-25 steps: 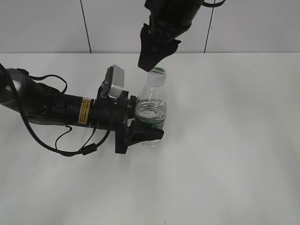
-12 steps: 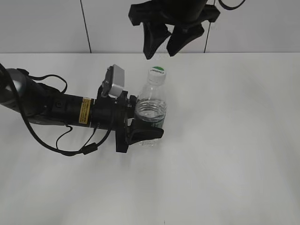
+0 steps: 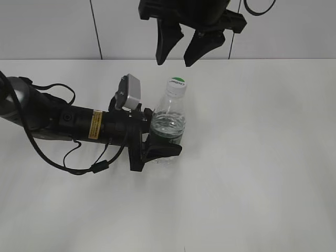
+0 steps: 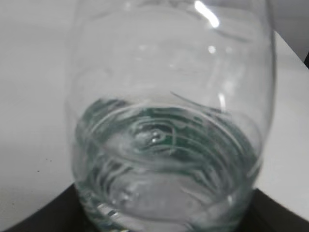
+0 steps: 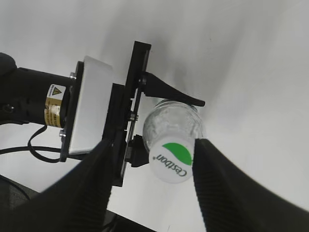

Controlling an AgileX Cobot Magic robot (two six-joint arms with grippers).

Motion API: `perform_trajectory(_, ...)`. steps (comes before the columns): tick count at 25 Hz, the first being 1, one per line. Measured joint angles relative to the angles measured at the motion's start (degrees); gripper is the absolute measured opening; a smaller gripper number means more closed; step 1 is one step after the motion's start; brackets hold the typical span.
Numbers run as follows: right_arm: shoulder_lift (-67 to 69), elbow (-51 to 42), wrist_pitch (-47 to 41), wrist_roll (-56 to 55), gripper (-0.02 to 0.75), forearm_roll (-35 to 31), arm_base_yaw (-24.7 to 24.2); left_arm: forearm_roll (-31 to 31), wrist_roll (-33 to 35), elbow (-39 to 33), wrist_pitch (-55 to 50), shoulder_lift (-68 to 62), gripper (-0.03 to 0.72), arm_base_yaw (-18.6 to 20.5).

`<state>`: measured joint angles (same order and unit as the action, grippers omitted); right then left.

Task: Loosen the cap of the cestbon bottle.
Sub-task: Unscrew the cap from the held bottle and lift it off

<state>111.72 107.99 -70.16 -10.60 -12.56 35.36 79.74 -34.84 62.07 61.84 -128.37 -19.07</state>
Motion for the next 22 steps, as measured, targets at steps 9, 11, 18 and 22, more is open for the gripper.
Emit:
perform_trajectory(9, -0.06, -4.33, 0.0, -0.22, 0.407, -0.17, 0.0, 0.0, 0.0, 0.0, -0.04, 0.0, 0.412, 0.0)
perform_trajectory(11, -0.06, -4.35, 0.0, -0.27, 0.407, -0.17, 0.0, 0.0, 0.0, 0.0, -0.06, 0.0, 0.412, 0.0)
perform_trajectory(18, 0.95, -4.4, 0.0, -0.47, 0.407, -0.31, 0.0, -0.04, 0.0, 0.0, -0.11, 0.0, 0.412, 0.0)
perform_trajectory(22, 1.18, -4.46, 0.04, -0.47, 0.407, -0.26, 0.0, -0.04, 0.0, 0.0, -0.18, 0.0, 0.412, 0.0)
